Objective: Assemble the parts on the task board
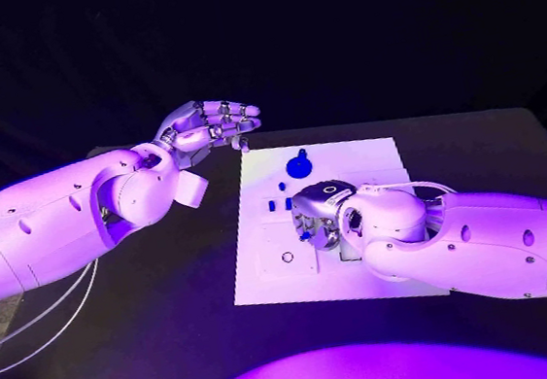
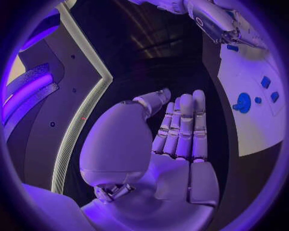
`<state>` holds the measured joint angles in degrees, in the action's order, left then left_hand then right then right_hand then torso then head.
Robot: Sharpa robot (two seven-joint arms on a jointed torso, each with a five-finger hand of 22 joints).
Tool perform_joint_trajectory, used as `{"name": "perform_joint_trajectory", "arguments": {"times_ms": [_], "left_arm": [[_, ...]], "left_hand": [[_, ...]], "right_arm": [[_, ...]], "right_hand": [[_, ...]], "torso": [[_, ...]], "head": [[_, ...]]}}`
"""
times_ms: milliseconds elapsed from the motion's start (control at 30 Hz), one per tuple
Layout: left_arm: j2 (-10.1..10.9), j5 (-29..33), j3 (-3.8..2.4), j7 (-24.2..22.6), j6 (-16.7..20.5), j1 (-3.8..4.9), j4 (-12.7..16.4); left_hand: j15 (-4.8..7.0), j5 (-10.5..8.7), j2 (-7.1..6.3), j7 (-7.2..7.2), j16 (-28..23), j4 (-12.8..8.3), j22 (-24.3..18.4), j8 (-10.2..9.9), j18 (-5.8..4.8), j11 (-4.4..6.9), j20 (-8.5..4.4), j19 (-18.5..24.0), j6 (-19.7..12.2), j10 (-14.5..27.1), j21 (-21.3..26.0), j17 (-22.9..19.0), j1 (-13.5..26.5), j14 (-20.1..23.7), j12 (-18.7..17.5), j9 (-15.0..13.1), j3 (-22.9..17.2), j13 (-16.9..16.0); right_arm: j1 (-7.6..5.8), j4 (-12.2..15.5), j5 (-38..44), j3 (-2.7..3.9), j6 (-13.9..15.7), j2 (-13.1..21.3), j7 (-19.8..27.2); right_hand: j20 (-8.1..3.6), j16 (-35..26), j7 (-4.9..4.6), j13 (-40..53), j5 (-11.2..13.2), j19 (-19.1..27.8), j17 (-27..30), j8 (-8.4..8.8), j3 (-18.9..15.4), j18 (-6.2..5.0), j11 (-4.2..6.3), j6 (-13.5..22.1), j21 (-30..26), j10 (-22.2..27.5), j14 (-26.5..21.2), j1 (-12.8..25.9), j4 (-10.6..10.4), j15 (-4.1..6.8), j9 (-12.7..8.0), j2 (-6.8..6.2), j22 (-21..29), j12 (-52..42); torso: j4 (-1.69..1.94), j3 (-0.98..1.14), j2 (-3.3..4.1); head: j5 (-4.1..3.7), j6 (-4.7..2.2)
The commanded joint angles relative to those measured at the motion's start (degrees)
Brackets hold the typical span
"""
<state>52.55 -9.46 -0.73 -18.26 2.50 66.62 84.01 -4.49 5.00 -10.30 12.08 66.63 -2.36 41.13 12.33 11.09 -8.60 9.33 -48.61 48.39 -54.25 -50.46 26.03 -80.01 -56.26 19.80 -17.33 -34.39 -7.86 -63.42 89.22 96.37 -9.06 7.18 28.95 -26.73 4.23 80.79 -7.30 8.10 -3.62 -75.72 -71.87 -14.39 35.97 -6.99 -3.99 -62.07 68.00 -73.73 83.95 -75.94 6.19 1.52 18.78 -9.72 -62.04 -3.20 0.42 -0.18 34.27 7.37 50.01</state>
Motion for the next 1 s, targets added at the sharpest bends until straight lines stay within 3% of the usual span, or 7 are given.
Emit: {"name": "perform_joint_trajectory", "arguments": {"times_ms": [33,1000], "left_arm": [[-0.1,0.0,-0.05,-0.1,-0.1,0.05,0.1],[-0.1,0.0,-0.05,0.1,0.1,0.07,0.3]], "left_hand": [[0.1,0.36,0.69,0.53,-0.7,0.5,-0.4,0.7,-0.55,-0.25,0.25,0.0,-0.8,1.6,1.0,-0.6,0.2,0.6,0.7,-0.4,2.0,-0.8],[0.08,0.35,0.72,0.55,-0.7,0.5,-0.4,0.8,-0.55,-0.28,0.27,0.0,-0.9,1.7,1.0,-0.6,0.1,0.6,0.9,-0.4,2.1,-0.8]], "right_arm": [[0.07,0.0,0.0,-0.02,-0.3,0.0,0.0],[0.22,-1.7,0.1,-0.13,-1.7,-1.6,-1.8]], "right_hand": [[0.34,0.6,-0.02,1.4,-0.5,0.0,-0.7,-1.55,1.7,0.92,0.91,-0.4,0.1,-1.4,2.7,0.5,0.5,-0.16,2.1,2.78,-0.2,-0.7],[0.35,0.6,-0.04,1.5,-0.5,0.2,-0.6,-1.54,1.8,0.83,0.88,-0.3,-0.2,-1.4,2.6,0.6,0.5,-0.18,2.2,2.82,0.2,-0.7]], "torso": [[-0.01,-0.01,0.0],[0.1,-0.1,0.02]], "head": [[0.0,-0.01],[-0.21,-0.01]]}}
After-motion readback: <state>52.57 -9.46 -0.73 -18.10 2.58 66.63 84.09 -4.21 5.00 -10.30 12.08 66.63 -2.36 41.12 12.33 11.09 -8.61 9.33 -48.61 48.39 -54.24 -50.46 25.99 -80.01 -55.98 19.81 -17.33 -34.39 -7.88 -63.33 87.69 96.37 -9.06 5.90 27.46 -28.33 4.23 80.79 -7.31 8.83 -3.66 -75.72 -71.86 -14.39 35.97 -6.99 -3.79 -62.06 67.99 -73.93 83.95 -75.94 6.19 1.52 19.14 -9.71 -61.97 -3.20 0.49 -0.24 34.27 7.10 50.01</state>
